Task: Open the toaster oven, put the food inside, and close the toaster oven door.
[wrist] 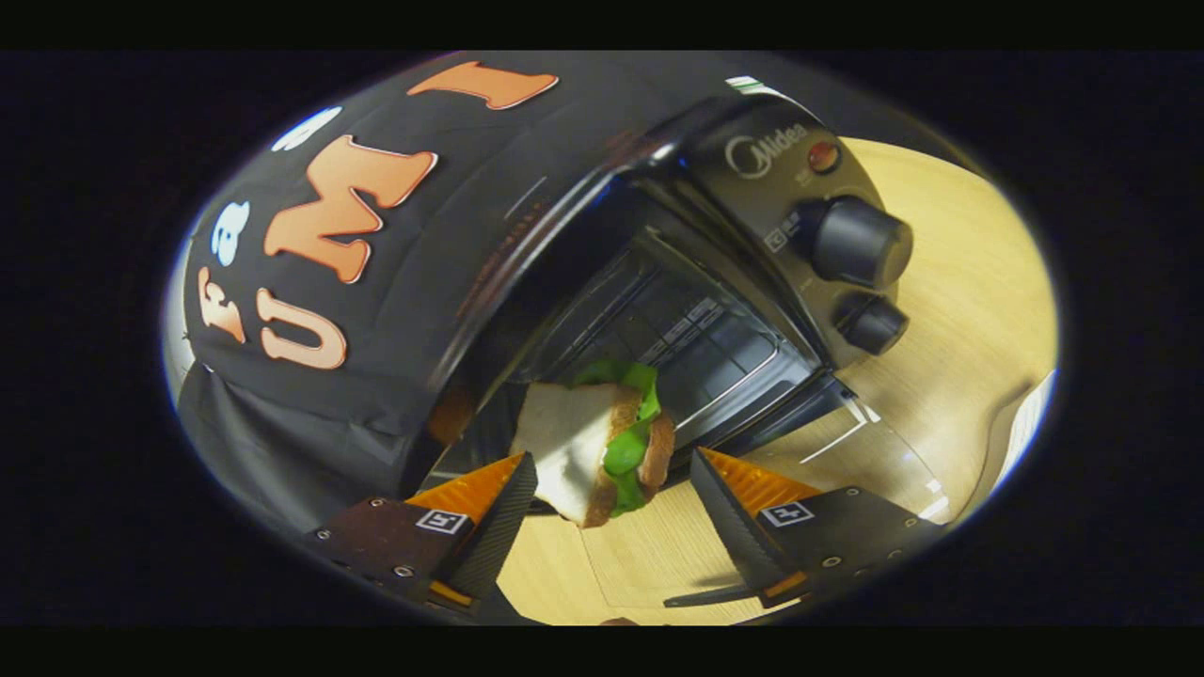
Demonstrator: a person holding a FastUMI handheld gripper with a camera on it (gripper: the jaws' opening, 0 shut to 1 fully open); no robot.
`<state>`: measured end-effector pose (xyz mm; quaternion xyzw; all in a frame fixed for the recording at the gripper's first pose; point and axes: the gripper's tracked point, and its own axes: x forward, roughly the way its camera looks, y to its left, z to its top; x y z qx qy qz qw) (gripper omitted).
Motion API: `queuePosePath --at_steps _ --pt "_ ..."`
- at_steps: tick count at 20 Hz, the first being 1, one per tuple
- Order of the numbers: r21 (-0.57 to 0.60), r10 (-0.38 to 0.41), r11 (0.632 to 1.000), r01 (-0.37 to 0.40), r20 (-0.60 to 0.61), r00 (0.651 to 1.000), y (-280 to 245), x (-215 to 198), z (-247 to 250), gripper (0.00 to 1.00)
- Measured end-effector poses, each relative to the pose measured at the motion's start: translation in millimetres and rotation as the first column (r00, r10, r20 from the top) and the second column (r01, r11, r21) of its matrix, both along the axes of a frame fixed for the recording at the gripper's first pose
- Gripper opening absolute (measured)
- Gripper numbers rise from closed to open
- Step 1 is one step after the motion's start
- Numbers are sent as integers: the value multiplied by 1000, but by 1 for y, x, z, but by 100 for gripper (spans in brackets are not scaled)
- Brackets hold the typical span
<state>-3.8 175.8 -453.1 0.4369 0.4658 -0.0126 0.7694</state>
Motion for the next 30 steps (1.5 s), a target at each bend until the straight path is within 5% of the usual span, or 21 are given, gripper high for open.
queuePosePath --at_steps 7,13,17,27,30 --pt "-162 241 956 -245 -46 970 -12 -77 12 97" --pt "-351 484 798 -490 -110 868 -19 -147 7 97" --pt "-386 565 706 -593 -198 801 -17 -188 -16 96" --pt "-472 606 577 -666 -299 737 -9 -185 -59 94" --pt "-478 594 594 -647 -282 754 -9 -180 -51 94"
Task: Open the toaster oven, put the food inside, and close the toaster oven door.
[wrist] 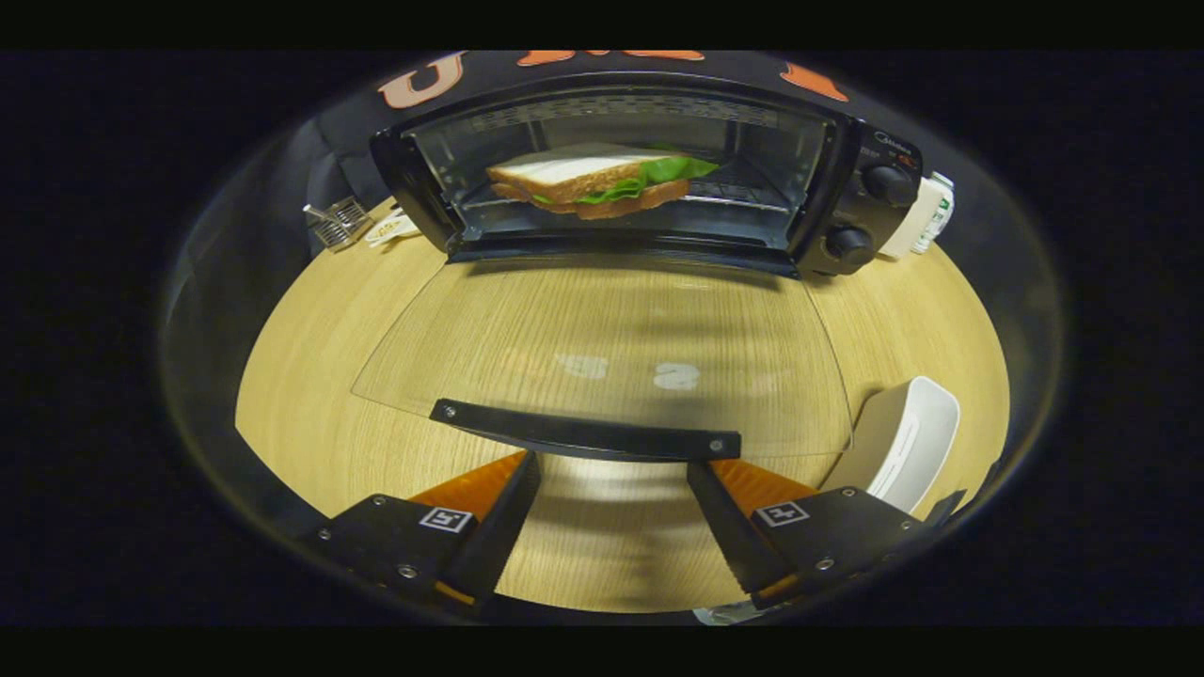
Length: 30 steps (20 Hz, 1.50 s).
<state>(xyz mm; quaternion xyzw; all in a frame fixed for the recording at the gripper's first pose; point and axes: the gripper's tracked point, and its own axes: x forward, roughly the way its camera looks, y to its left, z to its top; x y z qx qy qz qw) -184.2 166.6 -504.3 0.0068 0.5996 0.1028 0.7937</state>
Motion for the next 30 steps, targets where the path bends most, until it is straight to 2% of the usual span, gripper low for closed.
queuePosePath --at_steps 5,10,17,22,25,30 --pt "17 8 1000 -9 73 997 -1 17 40 93" --pt "61 -24 998 11 210 977 3 67 89 92" --pt "20 -42 999 38 300 953 -1 150 102 92" --pt "24 -71 997 67 338 938 2 181 114 92" --pt "3 -54 998 56 340 939 -2 176 120 93" --pt "-36 4 999 13 441 898 -33 163 165 92"
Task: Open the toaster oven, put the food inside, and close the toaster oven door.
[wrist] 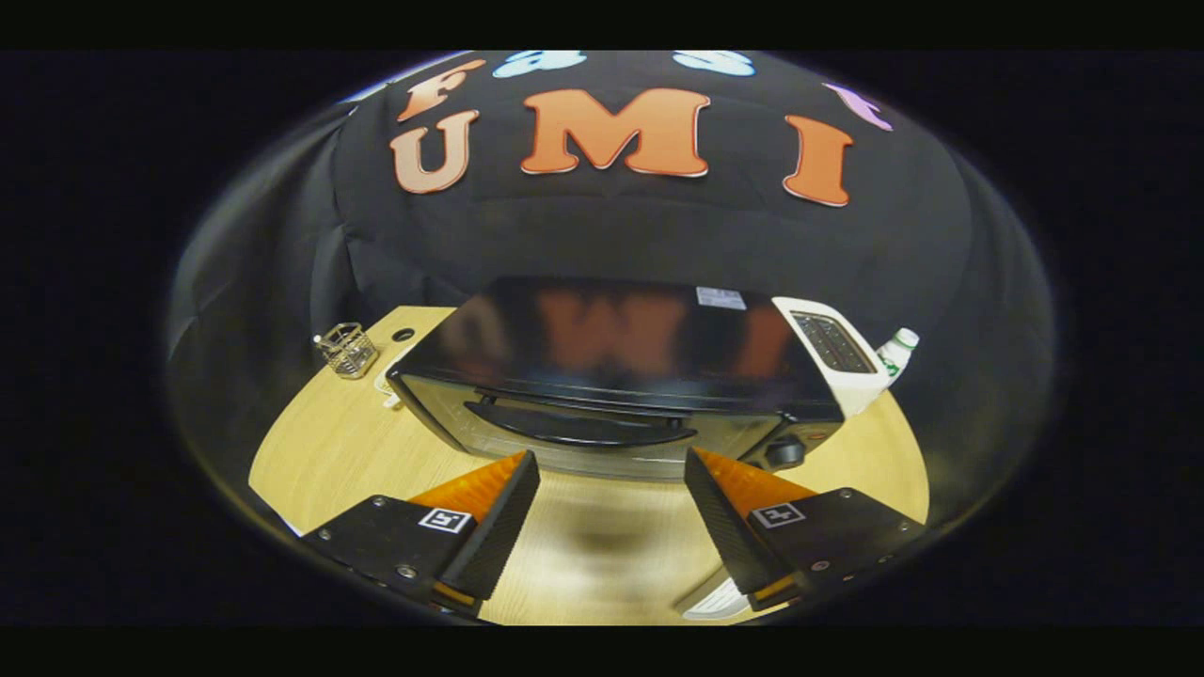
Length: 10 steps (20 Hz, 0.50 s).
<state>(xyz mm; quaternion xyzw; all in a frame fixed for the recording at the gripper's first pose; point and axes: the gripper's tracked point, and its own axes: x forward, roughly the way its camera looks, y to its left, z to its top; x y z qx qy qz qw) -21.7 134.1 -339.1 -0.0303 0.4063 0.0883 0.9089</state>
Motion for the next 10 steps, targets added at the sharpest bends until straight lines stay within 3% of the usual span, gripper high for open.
queuePosePath --at_steps 5,10 --pt "-8 -11 1000 12 149 989 -38 11 70 92" --pt "32 -54 998 46 314 948 -72 17 150 92"
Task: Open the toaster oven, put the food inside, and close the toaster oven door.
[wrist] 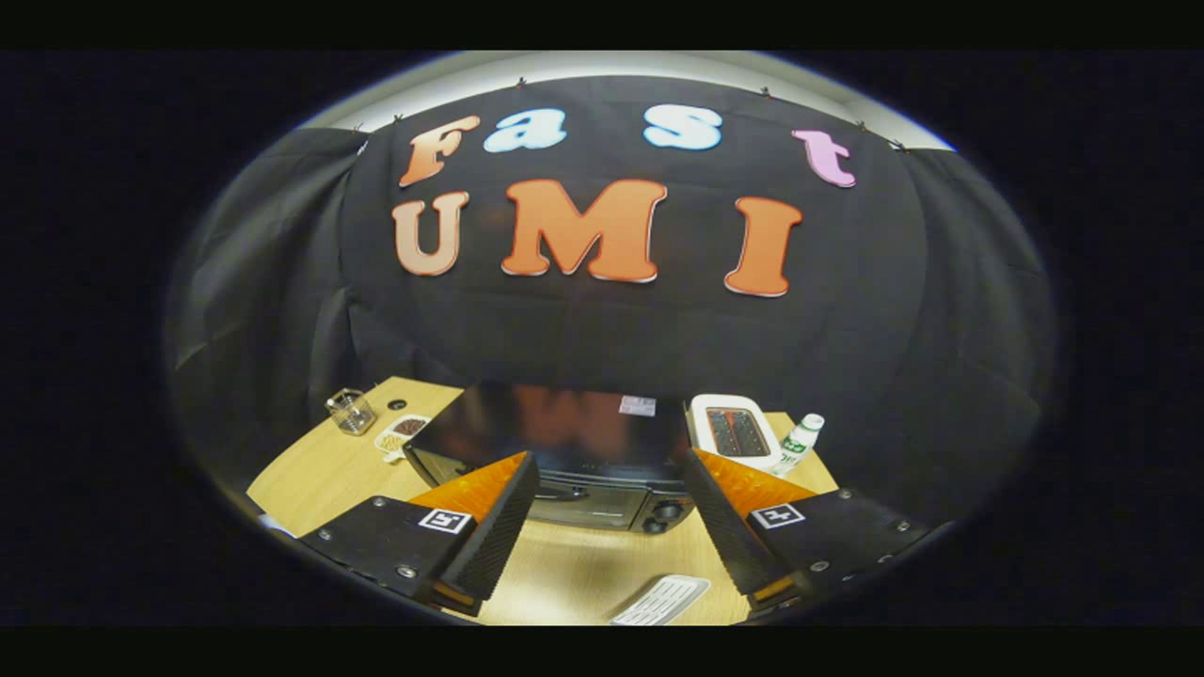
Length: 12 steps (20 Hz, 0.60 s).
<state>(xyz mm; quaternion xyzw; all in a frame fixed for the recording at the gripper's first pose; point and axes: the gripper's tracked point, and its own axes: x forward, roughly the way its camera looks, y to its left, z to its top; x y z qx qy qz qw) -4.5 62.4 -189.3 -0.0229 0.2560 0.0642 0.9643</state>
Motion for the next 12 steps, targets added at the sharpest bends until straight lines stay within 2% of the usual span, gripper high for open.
queuePosePath --at_steps 5,8,12 --pt "46 -62 998 54 209 976 -30 11 97 93" --pt "49 -80 997 67 337 938 -45 13 153 93" --pt "67 -108 994 87 447 888 -60 7 210 93"
